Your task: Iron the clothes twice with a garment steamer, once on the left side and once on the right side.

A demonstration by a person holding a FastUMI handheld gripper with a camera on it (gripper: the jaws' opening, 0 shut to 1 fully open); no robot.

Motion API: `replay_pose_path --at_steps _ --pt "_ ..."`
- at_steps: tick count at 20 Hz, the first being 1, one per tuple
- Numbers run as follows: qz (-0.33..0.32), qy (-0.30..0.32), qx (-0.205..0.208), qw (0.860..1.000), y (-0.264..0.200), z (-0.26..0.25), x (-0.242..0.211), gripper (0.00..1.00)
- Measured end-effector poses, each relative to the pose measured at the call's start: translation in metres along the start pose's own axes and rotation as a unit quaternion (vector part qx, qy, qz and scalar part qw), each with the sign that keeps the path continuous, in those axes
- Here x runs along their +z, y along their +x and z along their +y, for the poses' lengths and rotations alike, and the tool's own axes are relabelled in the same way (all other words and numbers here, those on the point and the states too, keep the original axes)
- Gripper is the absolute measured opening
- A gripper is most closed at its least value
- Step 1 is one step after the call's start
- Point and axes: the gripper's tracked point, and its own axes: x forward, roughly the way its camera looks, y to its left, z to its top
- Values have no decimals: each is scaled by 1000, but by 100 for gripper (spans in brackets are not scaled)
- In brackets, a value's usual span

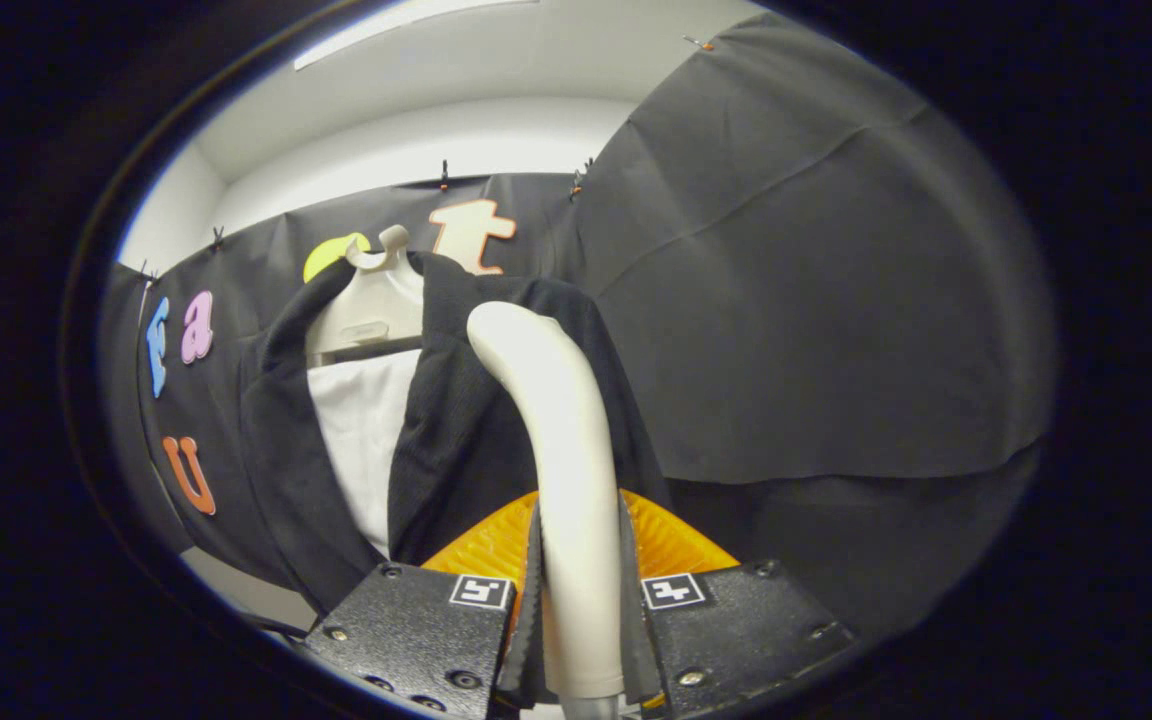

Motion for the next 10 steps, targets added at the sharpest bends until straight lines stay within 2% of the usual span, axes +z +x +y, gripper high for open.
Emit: replay_pose_path --at_steps 10 --pt "51 -7 0 999 -27 -7 -57 35"
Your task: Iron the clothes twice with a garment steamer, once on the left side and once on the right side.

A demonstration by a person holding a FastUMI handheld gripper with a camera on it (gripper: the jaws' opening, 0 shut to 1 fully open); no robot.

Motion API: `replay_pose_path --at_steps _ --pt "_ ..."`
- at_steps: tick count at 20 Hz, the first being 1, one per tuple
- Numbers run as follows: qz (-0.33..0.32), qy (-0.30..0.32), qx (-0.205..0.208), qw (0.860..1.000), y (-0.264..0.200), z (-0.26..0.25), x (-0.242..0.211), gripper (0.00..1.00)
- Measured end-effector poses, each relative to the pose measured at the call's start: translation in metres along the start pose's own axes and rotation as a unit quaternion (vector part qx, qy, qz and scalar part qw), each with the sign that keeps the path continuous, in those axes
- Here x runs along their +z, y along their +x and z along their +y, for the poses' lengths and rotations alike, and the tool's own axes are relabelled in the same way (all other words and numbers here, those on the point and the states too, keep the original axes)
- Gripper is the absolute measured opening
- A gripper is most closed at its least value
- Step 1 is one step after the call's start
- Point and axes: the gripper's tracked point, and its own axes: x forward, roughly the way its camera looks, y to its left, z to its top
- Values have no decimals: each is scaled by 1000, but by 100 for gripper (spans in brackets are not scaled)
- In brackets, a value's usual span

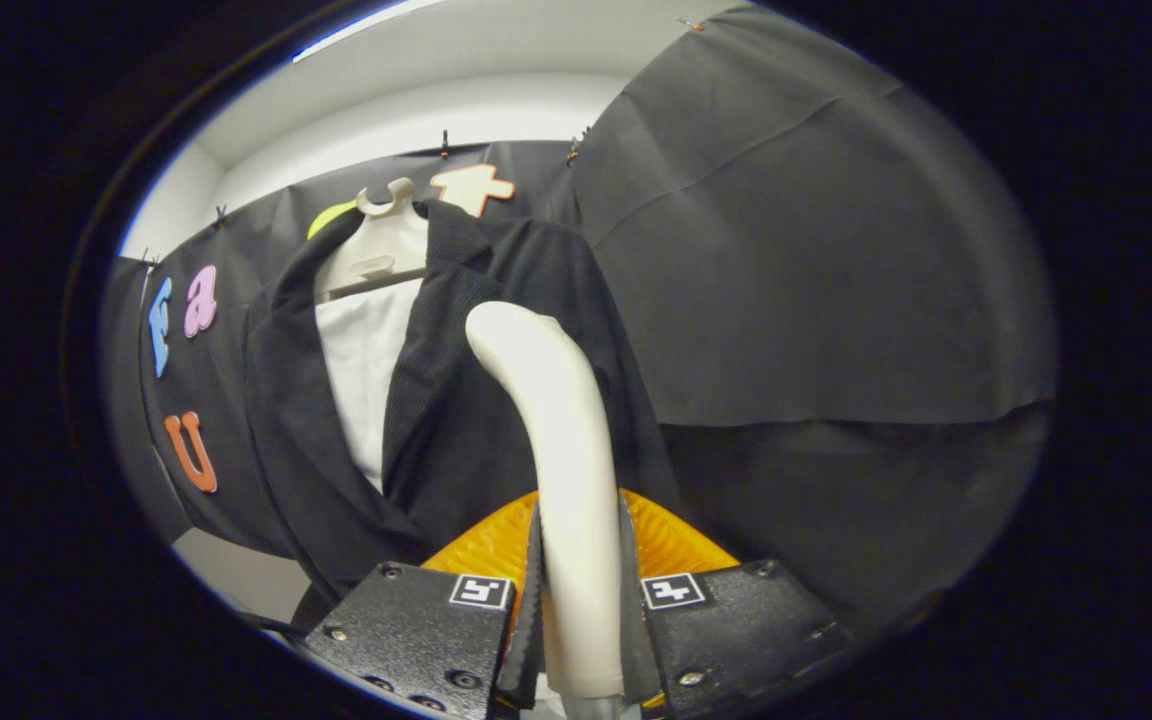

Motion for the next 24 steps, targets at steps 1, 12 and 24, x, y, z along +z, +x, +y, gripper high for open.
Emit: replay_pose_path --at_steps 1,12,24 --pt "6 -4 1 1000 -1 1 -8 35" --pt "64 -8 -7 998 -11 -8 -59 35" --pt "116 -8 -29 993 -37 -30 -127 35"
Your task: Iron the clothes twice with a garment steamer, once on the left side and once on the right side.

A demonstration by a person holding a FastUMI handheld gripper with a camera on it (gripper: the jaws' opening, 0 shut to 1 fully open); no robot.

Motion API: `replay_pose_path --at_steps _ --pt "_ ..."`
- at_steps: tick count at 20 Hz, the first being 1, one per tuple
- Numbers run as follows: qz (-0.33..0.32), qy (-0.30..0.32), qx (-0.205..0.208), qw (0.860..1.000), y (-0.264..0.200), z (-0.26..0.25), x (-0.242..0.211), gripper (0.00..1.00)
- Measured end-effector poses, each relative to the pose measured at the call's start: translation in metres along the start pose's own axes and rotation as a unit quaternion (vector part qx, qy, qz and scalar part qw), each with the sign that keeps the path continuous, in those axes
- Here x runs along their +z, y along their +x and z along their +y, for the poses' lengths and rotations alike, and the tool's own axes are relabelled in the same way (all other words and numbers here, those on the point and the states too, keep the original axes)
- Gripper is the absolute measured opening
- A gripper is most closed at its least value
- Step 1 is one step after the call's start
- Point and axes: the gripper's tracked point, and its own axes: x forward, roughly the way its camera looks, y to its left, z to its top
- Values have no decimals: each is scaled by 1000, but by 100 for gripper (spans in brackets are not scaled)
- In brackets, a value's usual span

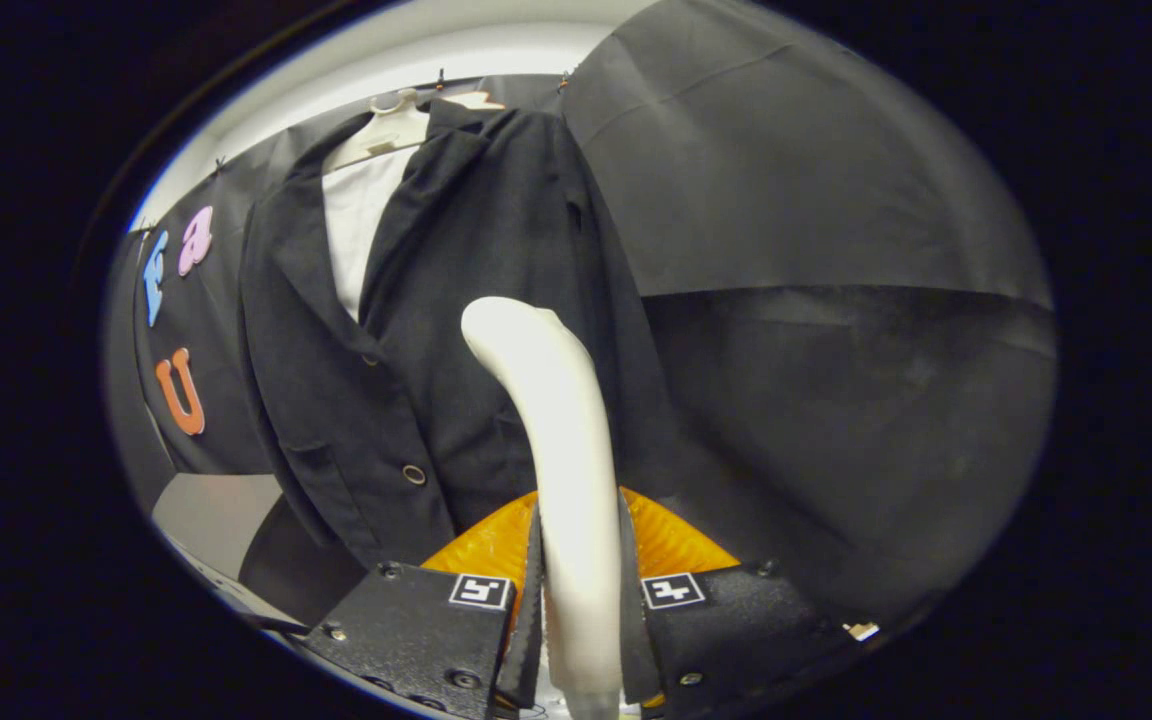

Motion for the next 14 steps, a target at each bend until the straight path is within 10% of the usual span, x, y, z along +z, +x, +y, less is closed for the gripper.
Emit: replay_pose_path --at_steps 14 --pt "62 -44 -42 996 17 -13 -79 34"
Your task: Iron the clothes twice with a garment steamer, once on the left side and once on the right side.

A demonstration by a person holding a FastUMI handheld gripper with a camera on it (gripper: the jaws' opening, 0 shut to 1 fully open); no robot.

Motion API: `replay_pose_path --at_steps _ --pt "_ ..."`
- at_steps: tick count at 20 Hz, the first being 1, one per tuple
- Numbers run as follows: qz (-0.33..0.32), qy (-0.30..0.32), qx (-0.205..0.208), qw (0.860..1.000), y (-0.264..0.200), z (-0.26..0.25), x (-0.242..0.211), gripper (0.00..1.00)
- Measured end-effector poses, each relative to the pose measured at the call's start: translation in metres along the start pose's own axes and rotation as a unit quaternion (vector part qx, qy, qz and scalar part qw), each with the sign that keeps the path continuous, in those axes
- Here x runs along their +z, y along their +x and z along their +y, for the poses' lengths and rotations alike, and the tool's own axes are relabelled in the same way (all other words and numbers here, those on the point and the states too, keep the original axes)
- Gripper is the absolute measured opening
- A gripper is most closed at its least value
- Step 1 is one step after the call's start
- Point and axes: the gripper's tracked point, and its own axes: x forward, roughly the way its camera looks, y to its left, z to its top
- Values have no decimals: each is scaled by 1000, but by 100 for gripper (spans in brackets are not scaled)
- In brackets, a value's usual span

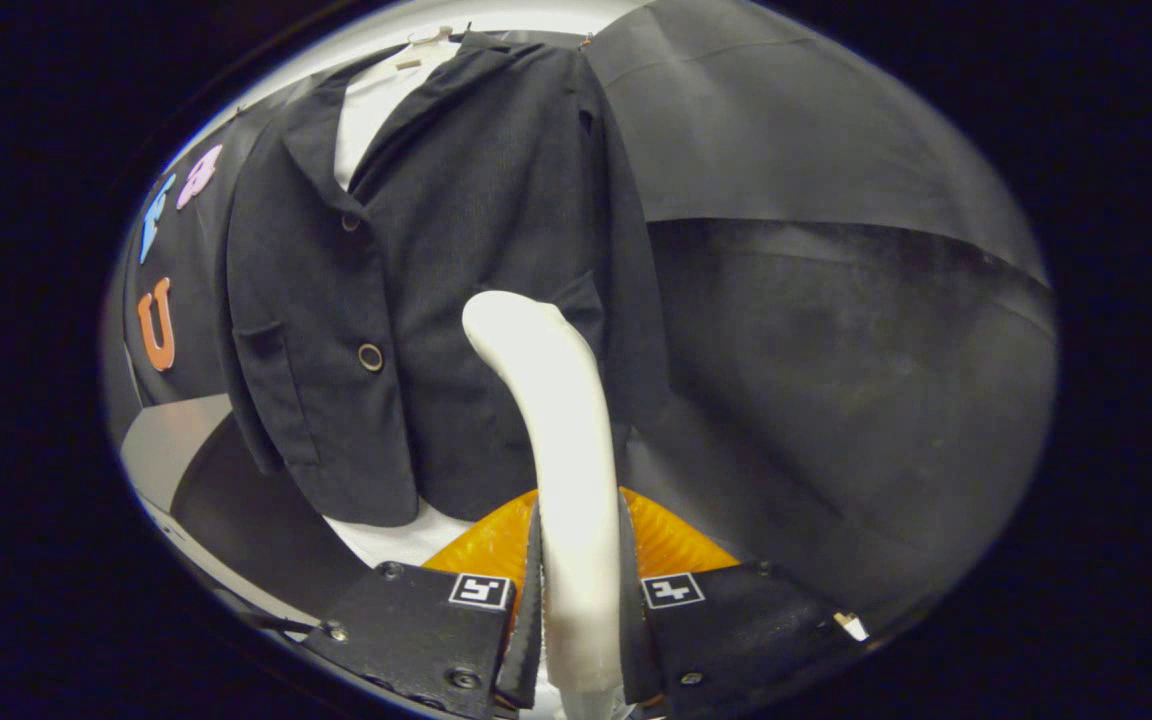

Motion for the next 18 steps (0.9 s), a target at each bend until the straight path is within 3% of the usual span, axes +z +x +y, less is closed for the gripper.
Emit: replay_pose_path --at_steps 7,18 --pt "6 -13 -8 1000 9 6 -19 35" --pt "36 -15 13 999 6 21 -52 35"
